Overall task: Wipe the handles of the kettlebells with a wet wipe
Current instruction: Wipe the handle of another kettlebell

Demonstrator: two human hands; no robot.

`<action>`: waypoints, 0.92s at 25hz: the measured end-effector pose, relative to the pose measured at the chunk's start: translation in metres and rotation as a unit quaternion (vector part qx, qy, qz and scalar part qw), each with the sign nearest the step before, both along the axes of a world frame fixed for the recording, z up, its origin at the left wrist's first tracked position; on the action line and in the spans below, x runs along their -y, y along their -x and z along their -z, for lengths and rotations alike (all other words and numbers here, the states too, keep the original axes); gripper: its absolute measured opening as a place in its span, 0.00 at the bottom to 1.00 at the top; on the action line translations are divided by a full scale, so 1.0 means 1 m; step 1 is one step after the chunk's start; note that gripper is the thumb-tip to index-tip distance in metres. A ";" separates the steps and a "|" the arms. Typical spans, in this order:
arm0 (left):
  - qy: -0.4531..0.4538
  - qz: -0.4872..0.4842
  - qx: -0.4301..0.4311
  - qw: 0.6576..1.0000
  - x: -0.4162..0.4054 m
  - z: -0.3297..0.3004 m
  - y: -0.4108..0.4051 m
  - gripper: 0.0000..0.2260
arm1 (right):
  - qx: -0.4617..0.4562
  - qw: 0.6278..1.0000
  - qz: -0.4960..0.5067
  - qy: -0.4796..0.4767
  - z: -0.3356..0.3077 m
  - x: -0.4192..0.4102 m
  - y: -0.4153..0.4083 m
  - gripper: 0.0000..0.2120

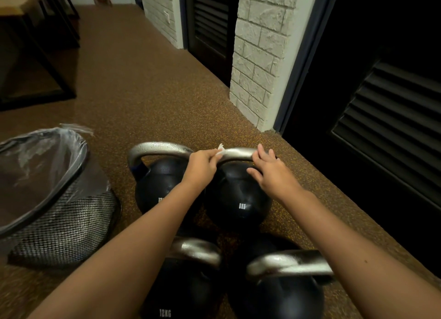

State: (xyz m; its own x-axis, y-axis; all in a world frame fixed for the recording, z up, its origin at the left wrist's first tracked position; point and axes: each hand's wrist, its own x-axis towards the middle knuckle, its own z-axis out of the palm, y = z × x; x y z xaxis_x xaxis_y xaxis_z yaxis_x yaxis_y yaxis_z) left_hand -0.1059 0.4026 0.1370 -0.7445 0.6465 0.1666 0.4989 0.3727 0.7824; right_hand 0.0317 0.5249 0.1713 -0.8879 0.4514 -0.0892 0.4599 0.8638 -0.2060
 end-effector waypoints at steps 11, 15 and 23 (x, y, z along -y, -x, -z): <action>0.073 -0.006 0.003 0.997 0.009 0.006 0.016 0.11 | -0.003 1.000 -0.001 -0.003 -0.001 0.002 0.000 0.26; 0.015 0.012 -0.014 1.000 0.007 -0.003 0.010 0.10 | -0.002 1.000 -0.001 -0.015 0.000 0.002 0.001 0.26; 0.032 -0.036 0.035 0.998 0.004 -0.001 0.007 0.10 | 0.000 1.000 0.002 -0.005 -0.001 0.003 0.001 0.26</action>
